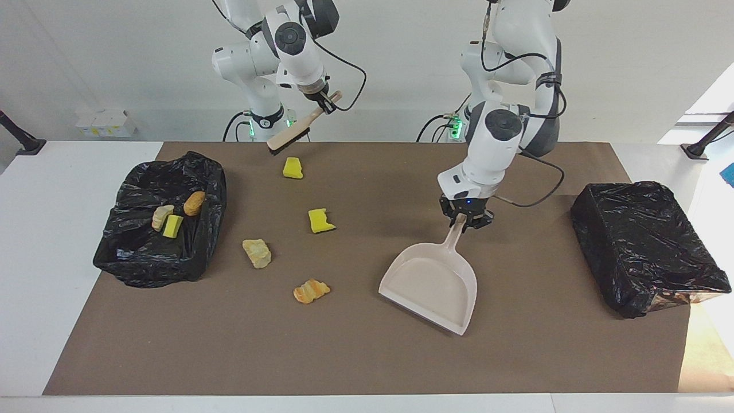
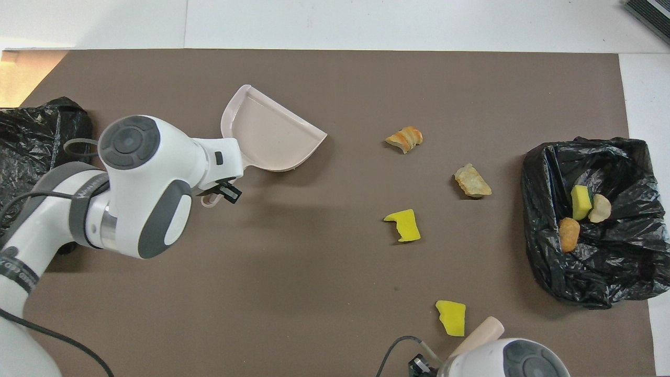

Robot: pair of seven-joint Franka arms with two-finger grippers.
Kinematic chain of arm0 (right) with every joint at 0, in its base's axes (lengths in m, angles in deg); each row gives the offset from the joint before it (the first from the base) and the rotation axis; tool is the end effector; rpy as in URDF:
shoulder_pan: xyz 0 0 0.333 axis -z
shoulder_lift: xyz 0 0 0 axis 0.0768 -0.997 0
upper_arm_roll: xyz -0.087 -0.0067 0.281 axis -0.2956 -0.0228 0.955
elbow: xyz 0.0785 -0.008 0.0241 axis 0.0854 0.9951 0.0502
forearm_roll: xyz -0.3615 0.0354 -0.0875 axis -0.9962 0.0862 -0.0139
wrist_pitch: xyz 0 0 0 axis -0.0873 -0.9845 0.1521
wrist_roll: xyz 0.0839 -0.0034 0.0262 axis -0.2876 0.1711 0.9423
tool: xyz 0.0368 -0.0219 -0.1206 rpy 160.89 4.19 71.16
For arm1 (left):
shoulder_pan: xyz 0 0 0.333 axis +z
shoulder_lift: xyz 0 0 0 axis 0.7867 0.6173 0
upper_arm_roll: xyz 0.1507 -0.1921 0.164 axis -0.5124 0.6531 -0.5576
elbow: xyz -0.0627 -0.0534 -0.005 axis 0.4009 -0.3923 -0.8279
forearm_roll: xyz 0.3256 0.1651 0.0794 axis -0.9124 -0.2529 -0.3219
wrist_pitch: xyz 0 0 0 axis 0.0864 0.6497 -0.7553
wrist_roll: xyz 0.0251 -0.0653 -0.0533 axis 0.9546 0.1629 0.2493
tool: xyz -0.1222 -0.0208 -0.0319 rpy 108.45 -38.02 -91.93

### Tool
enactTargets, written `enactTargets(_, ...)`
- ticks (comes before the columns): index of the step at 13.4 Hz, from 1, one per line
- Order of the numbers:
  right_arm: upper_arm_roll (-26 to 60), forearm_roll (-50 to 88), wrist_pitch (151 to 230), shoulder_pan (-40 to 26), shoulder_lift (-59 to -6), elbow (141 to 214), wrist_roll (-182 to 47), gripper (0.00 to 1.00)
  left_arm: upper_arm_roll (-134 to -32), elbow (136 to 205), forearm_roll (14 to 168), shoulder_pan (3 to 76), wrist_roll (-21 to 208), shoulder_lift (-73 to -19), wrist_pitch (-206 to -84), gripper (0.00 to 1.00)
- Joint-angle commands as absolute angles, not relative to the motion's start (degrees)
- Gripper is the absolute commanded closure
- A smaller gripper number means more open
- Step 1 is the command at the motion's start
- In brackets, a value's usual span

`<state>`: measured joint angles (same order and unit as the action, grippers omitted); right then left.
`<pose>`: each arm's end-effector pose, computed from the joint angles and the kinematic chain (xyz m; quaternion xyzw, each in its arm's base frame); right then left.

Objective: Sweep and dump trash in bin

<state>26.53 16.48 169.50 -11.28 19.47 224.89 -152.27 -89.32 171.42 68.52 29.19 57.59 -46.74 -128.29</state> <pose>0.2355 0.2079 0.3896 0.8585 -0.4648 -0.2138 0.0347 0.5451 -0.1934 0.3763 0.9435 -0.3309 0.0146 0.0130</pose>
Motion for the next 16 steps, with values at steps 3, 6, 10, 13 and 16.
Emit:
enactTargets(3,26.70,21.50,178.97,-11.06,20.64,231.19,-151.61,1.00,-88.88,168.60,68.48,33.68,47.06,-47.41,-122.03,1.00)
enactTargets(6,26.79,22.03,185.64,-12.37,14.25,231.29,-151.08,1.00,-88.88,169.65,68.57,36.59,34.94,-47.67,-121.67,1.00)
enactTargets(10,26.53,22.21,194.89,-12.39,2.83,226.23,-148.28,1.00,-88.88,172.11,68.57,36.68,28.78,-47.93,-122.63,1.00)
enactTargets(13,26.35,20.11,194.89,-8.78,-8.42,212.52,-147.56,1.00,-88.88,172.64,68.39,35.98,25.86,-48.11,-123.08,1.00)
enactTargets(16,26.35,12.14,195.69,-7.29,-17.49,199.77,-147.38,1.00,-88.79,172.64,68.39,35.54,25.86,-47.85,-124.22,1.00)
